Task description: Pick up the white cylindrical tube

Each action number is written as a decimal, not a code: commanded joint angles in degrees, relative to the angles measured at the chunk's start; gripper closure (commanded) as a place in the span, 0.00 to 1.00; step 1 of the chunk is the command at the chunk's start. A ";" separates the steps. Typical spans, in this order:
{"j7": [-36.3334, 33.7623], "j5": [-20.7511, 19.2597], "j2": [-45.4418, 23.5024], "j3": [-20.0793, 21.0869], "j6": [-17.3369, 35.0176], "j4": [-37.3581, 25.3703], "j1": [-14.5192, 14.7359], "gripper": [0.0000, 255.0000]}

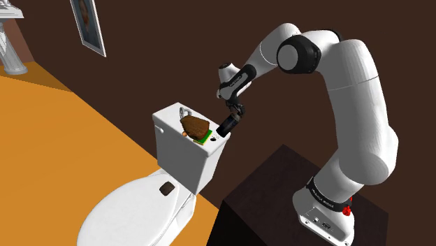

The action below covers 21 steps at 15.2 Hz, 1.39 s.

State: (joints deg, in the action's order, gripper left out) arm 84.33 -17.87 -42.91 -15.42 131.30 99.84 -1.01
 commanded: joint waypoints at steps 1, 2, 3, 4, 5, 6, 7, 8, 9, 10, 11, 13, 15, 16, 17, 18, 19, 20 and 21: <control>-0.27 0.01 -0.89 0.06 0.72 -0.13 -0.07 0.00; -0.27 0.01 -0.90 0.06 0.72 -0.15 -0.07 0.00; -0.27 0.01 -0.90 0.06 0.72 -0.15 -0.07 0.00; -0.25 0.01 -0.90 0.06 0.71 -0.16 -0.08 1.00; -0.25 0.01 -0.89 0.06 0.70 -0.17 -0.08 1.00; -0.26 0.00 -0.86 0.05 0.72 -0.11 -0.07 1.00; -0.25 0.00 -0.86 0.05 0.72 -0.11 -0.08 1.00; -0.25 -0.01 -0.83 0.04 0.73 -0.07 -0.08 1.00; -0.25 0.00 -0.84 0.04 0.73 -0.08 -0.08 1.00; -0.25 -0.01 -0.83 0.04 0.74 -0.06 -0.08 1.00; -0.27 -0.01 -0.83 0.04 0.74 -0.06 -0.07 1.00; -0.27 0.01 -0.90 0.06 0.72 -0.15 -0.07 1.00; 0.03 -0.04 0.35 -0.03 -0.09 0.24 0.05 1.00; 0.18 -0.07 0.96 -0.08 -0.52 0.40 0.11 1.00; 0.33 -0.09 1.57 -0.13 -0.95 0.56 0.17 1.00; 0.48 -0.11 2.18 -0.17 -1.38 0.70 0.24 1.00; 0.64 -0.14 2.77 -0.22 -1.81 0.84 0.30 1.00; 0.79 -0.16 3.36 -0.26 -2.26 0.96 0.36 1.00; 0.94 -0.18 3.95 -0.31 -2.71 1.06 0.41 1.00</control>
State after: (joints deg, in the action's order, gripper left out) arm 85.22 -18.01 -39.61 -15.66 129.06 100.80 -0.71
